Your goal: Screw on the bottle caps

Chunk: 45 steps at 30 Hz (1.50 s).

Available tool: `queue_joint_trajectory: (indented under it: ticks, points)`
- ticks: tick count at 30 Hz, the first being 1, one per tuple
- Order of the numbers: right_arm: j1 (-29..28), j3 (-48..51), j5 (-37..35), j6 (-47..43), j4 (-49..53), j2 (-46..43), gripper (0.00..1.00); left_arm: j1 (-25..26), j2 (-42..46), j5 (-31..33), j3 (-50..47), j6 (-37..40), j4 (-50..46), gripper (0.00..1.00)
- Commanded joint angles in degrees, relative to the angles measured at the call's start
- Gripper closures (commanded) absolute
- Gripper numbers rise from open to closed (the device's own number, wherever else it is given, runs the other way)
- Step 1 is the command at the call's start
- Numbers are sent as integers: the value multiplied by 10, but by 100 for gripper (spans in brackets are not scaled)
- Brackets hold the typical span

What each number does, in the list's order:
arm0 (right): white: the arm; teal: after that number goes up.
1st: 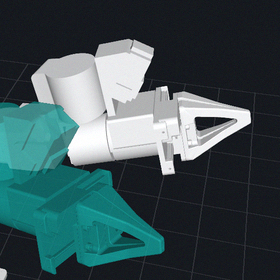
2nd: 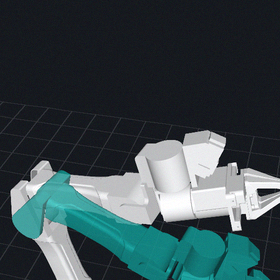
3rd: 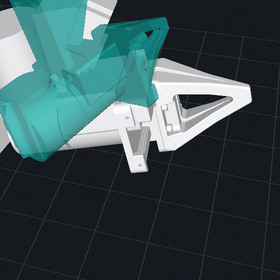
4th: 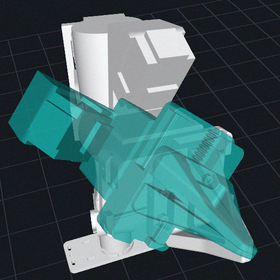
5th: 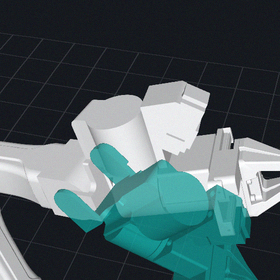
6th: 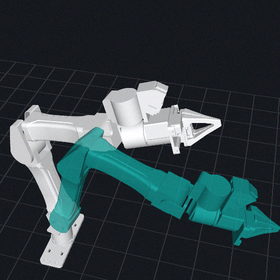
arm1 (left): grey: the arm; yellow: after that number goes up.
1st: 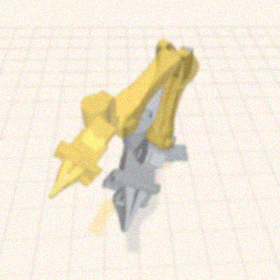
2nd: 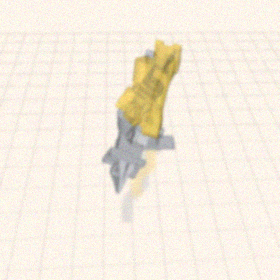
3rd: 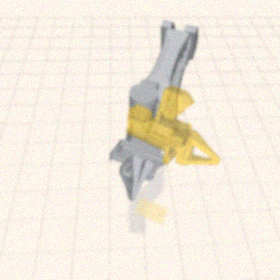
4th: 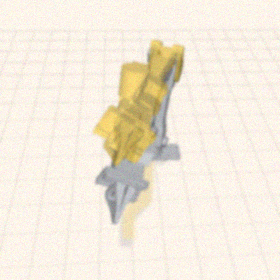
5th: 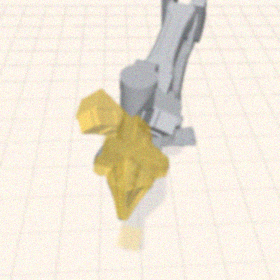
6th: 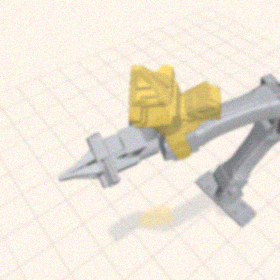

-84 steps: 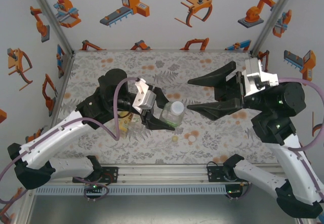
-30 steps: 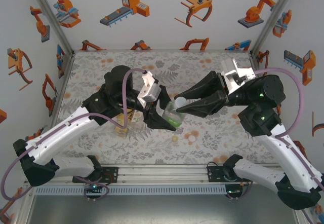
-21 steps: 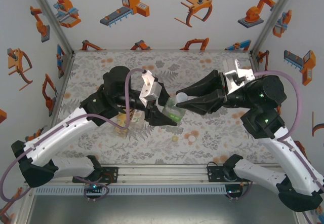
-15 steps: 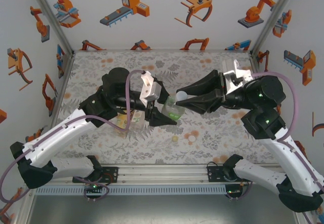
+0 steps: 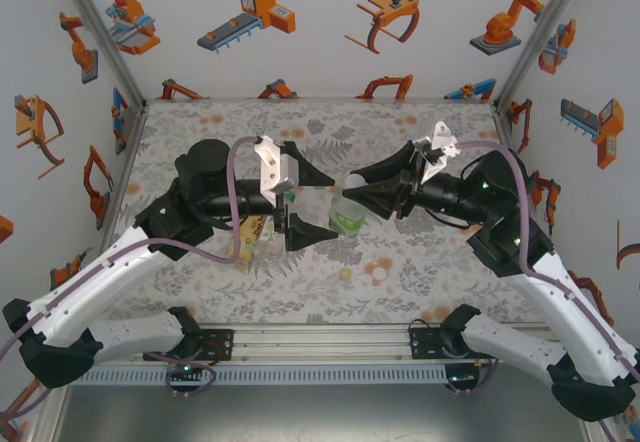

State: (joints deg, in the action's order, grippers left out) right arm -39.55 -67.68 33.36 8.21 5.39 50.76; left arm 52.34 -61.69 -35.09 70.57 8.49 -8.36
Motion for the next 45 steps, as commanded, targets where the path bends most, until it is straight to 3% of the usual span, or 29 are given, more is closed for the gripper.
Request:
queue_joint_trajectory:
  ticks: [1, 15, 20, 28, 35, 43, 45]
  points:
    - [9, 27, -109, -19, 11, 9, 100, -17, 13, 101, -18, -46, -31, 10]
    - [138, 202, -214, -27, -241, 98, 100, -58, -23, 287, -40, -255, -202, 13]
    - [208, 222, -213, -43, -311, 153, 100, -59, -25, 300, -81, -306, -202, 12]
    - [289, 217, -150, -33, -457, 284, 100, -59, -23, 351, -116, -369, -207, 14]
    - [309, 212, -131, -14, -591, 400, 100, -59, -9, 366, -120, -396, -223, 15]
    - [324, 226, -123, -10, -649, 454, 100, -59, -5, 372, -118, -407, -234, 15]
    - [325, 234, -122, -13, -653, 457, 94, -59, -8, 372, -116, -407, -234, 15]
